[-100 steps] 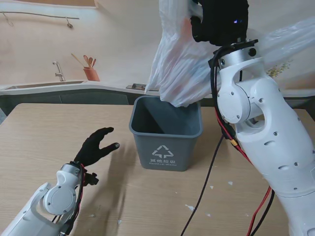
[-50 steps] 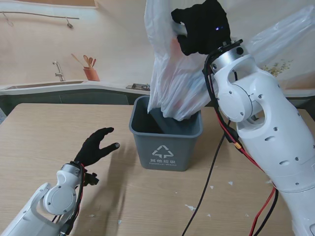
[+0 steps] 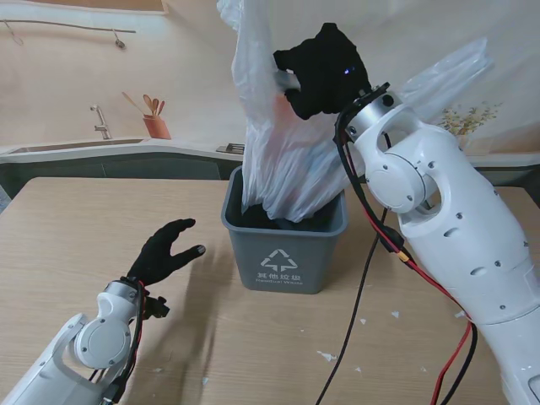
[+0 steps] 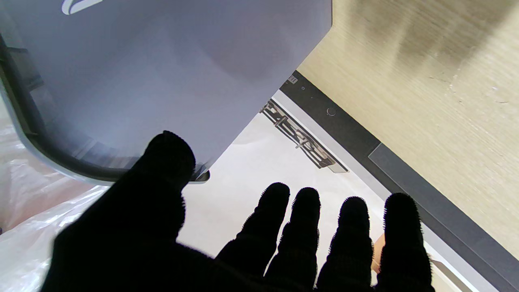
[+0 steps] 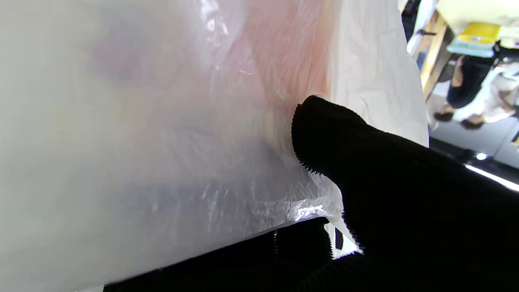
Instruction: Fit the garbage bag over the bin
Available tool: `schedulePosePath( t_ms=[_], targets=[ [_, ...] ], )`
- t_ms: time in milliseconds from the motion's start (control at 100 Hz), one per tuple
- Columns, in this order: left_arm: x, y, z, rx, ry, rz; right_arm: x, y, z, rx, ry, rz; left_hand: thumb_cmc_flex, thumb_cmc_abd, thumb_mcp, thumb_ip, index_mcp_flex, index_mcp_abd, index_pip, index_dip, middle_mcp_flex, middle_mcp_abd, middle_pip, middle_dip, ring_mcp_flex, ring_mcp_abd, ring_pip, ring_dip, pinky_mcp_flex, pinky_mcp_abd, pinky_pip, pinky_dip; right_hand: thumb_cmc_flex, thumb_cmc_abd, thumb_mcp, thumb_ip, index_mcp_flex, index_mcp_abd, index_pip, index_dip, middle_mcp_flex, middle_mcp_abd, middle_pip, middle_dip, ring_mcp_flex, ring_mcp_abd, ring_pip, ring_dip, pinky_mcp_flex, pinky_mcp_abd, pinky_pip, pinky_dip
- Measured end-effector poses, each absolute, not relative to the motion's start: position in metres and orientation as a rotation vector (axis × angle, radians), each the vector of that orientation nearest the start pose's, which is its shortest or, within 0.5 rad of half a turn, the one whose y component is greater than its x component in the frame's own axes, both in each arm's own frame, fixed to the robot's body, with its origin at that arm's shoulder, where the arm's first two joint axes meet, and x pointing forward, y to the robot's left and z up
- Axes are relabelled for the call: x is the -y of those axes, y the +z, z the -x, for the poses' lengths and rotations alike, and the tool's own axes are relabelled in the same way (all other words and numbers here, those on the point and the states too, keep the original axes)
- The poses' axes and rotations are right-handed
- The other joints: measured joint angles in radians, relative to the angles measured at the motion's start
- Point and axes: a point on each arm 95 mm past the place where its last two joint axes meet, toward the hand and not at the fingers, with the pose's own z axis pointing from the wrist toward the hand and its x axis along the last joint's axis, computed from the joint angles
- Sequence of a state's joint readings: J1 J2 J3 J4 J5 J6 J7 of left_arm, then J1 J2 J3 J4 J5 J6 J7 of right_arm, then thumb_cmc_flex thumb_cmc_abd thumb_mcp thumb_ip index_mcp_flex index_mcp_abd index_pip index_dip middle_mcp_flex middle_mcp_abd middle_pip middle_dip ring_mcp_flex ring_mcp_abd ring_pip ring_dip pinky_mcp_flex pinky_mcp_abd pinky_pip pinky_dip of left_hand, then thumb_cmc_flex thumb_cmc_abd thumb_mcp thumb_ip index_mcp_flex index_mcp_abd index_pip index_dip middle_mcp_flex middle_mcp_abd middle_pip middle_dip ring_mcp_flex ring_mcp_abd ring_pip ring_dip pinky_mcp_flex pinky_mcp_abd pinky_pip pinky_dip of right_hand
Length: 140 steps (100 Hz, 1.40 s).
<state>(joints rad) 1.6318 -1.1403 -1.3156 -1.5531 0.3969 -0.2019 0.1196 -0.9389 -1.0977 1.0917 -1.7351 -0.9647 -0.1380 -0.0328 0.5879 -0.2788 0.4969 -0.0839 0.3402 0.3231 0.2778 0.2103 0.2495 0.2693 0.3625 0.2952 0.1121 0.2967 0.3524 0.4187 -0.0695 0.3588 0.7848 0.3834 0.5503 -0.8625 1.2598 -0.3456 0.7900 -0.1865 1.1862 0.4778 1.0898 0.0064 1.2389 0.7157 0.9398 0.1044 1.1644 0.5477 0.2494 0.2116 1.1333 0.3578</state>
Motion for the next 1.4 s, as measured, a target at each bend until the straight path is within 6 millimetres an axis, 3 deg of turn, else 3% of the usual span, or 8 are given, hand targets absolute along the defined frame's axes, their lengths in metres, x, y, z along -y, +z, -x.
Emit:
schedulePosePath(
  t_ms=[380, 900, 1400],
  targets=[
    [-0.028, -0.331, -0.392, -0.995, -1.981, 1.676, -0.091, -0.043, -0.481, -1.446, 1.876, -0.356, 0.000, 0.000, 0.000, 0.000, 0.000, 0.000, 0.000, 0.000, 0.000, 0.000, 0.000, 0.000, 0.000, 0.000, 0.000, 0.000, 0.000, 0.000, 0.000, 0.000, -0.027, -0.013, 0.012, 0.000, 0.019, -0.037, -0.026, 0.002, 0.019, -0.015, -0.037, 0.017, 0.024, -0.010, -0.025, -0.019, 0.017, -0.002, 0.000, 0.000],
    [-0.029, -0.326, -0.389, -0.986, -1.999, 1.652, -0.094, -0.066, -0.482, -1.533, 1.863, -0.374, 0.000, 0.000, 0.000, 0.000, 0.000, 0.000, 0.000, 0.000, 0.000, 0.000, 0.000, 0.000, 0.000, 0.000, 0.000, 0.000, 0.000, 0.000, 0.000, 0.000, -0.028, -0.013, 0.013, 0.000, 0.020, -0.050, -0.036, 0.013, 0.019, -0.027, -0.050, 0.032, 0.024, -0.021, -0.036, -0.026, 0.025, -0.002, 0.000, 0.000],
    [-0.030, -0.323, -0.386, -0.979, -2.000, 1.647, -0.092, -0.108, -0.473, -1.530, 1.886, -0.424, 0.000, 0.000, 0.000, 0.000, 0.000, 0.000, 0.000, 0.000, 0.000, 0.000, 0.000, 0.000, 0.000, 0.000, 0.000, 0.000, 0.000, 0.000, 0.000, 0.000, -0.028, -0.012, 0.015, 0.000, 0.020, -0.054, -0.038, 0.014, 0.019, -0.028, -0.051, 0.050, 0.025, -0.022, -0.039, -0.027, 0.025, -0.008, -0.011, 0.000]
  ],
)
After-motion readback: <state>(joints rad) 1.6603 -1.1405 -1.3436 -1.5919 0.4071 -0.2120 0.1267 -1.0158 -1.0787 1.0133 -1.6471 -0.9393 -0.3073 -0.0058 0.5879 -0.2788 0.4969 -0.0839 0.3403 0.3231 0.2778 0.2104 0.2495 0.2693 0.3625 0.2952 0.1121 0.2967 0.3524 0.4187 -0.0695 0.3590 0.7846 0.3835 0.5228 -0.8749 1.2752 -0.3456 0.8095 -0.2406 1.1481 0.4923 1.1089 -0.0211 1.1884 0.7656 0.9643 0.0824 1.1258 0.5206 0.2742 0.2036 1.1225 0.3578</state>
